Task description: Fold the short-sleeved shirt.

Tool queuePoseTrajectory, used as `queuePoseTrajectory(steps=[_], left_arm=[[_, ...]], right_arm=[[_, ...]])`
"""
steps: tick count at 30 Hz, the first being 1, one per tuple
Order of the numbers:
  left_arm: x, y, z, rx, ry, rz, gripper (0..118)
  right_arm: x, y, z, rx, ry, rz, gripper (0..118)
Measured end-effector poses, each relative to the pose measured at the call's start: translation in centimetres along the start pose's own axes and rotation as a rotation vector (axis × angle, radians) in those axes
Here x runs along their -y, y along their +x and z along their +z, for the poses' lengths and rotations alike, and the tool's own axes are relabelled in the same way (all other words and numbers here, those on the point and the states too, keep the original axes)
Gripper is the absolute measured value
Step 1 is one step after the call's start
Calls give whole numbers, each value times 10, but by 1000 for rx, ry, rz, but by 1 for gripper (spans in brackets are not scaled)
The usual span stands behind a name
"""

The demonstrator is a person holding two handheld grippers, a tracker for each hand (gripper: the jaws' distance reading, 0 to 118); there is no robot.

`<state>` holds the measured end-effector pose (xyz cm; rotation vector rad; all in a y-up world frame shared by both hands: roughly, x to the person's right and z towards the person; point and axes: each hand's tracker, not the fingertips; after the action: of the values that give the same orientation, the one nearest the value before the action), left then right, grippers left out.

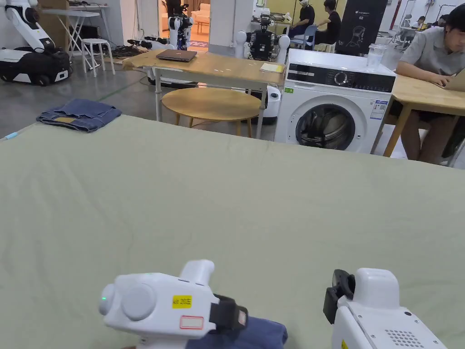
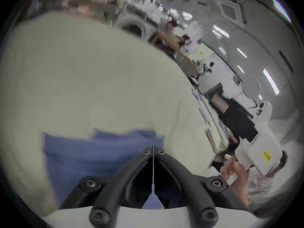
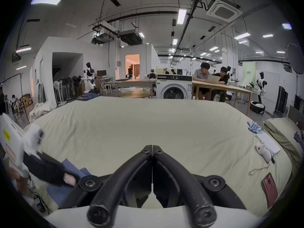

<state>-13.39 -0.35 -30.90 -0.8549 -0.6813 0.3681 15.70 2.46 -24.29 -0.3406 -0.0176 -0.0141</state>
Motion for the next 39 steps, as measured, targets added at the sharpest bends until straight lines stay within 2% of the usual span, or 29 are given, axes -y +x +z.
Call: queuePoseTrajectory(steps=[4, 8, 12, 15, 20, 25, 30, 35, 39], left_arm=[[-3, 1, 47, -252, 309, -182, 0], [2, 0, 72, -469, 527, -277, 0], [13, -3, 88, -560, 750, -352, 0], [15, 2, 95, -600, 821, -379, 0], [10, 1, 103, -595, 800, -333, 0], [11, -8, 110, -592, 749, -301, 0], [20, -19, 115, -580, 701, -270, 0], [37, -30, 119, -574, 647, -254, 0], [54, -47, 121, -523, 543, -143, 0]], right_arm=[[-8, -7, -3, 7, 56, -13, 0], [-16, -15, -2, 22, 123, -28, 0], [-22, -22, 3, 41, 191, -36, 0], [-28, -24, 9, 52, 232, -53, 0], [-30, -24, 18, 37, 210, -29, 0], [9, -39, 34, -89, 1, 43, 0], [57, -57, 19, -223, -214, 122, 0], [84, -66, -21, -165, -319, 110, 0], [89, -69, -44, -140, -390, 88, 0]])
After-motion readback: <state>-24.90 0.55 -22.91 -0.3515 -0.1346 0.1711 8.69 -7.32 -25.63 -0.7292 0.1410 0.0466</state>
